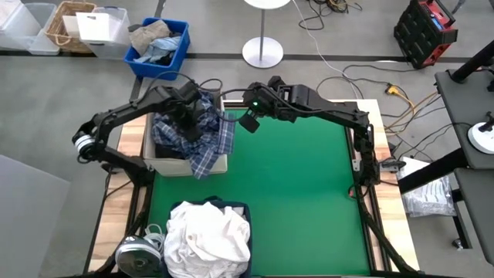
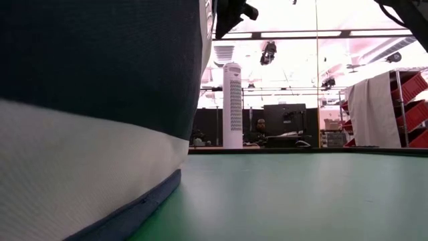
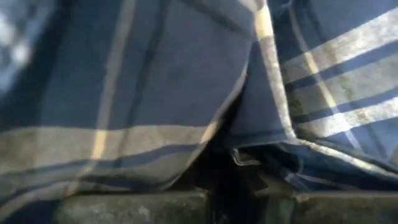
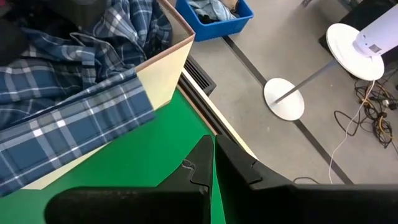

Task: Sort clothes
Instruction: Put the blue striped long-sleeve polo into the white laundry organizer

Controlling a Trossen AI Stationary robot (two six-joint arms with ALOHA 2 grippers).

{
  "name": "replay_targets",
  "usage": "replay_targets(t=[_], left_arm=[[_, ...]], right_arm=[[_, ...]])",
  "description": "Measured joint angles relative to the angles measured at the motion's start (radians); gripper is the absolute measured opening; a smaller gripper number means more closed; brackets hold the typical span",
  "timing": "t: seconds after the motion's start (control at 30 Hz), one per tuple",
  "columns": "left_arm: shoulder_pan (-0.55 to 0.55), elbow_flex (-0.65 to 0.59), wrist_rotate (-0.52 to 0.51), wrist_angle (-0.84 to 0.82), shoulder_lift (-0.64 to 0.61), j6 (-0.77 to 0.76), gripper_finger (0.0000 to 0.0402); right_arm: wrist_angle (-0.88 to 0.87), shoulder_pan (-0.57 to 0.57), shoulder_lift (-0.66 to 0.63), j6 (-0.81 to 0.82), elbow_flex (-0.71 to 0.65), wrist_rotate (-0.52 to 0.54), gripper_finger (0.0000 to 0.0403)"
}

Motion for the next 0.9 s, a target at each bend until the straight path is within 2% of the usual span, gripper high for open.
replay_targets(t=[0.6, 0.9], left_arm=[[0.040, 0.002, 0.012, 0.022, 0.072, -0.022, 0.0000], [0.040, 0.029, 0.003, -0.004, 0.059, -0.029, 0.0000]], right_arm=[[-0.001, 0.000, 0.000, 0.031, 0.000, -0.003, 0.0009], [0.004, 0.000, 0.004, 0.114, -0.020, -0.175, 0.0009]])
